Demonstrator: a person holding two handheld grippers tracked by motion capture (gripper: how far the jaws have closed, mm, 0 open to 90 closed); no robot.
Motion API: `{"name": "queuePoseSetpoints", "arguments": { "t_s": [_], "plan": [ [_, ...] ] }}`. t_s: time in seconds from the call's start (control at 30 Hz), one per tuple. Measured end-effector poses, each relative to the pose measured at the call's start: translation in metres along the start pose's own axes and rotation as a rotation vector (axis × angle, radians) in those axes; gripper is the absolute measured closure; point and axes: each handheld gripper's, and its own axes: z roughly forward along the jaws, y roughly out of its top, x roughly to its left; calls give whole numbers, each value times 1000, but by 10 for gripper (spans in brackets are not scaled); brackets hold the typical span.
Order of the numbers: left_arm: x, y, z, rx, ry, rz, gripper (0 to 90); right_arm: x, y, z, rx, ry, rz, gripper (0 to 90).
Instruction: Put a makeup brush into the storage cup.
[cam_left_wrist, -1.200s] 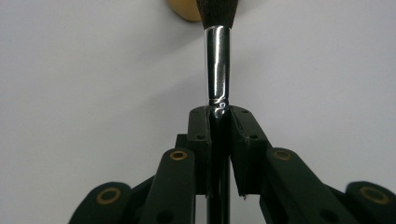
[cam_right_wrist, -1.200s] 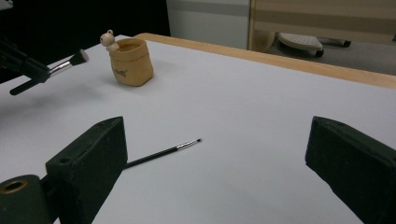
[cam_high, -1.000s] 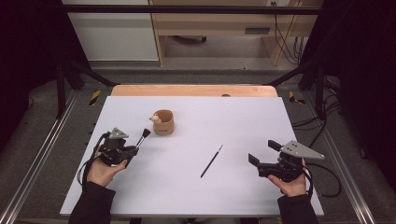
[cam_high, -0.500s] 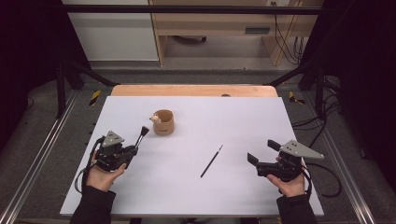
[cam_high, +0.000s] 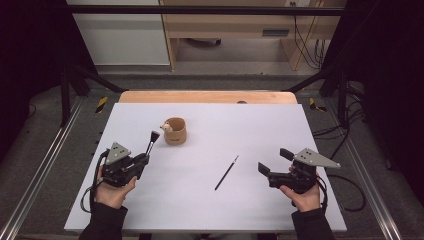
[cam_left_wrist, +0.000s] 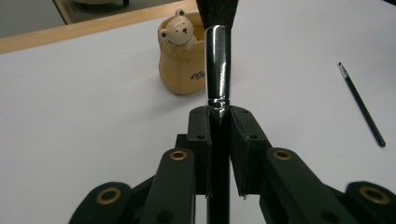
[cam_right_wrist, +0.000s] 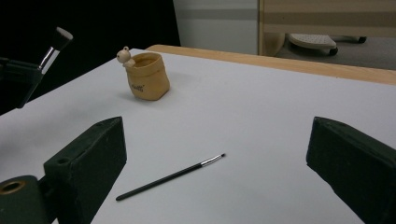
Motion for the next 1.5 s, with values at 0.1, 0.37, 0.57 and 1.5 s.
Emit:
{"name": "queuePoseSetpoints", "arguments": {
  "t_s": [0.1,0.37,0.57,1.5],
  "plan": [
    [-4,2,-3,-31,1,-5,786,3,3,2,-3,4,-6,56],
    [-18,10,-6,-104,-10,-23,786,19,14,11,-25,27,-8,72],
    [-45,21,4,-136,-6,11,786,31,21,23,-33,49,10,87],
    [-89,20,20,-202,-45,25,785,78,34,71,-47,174,38,151]
  ]
}}
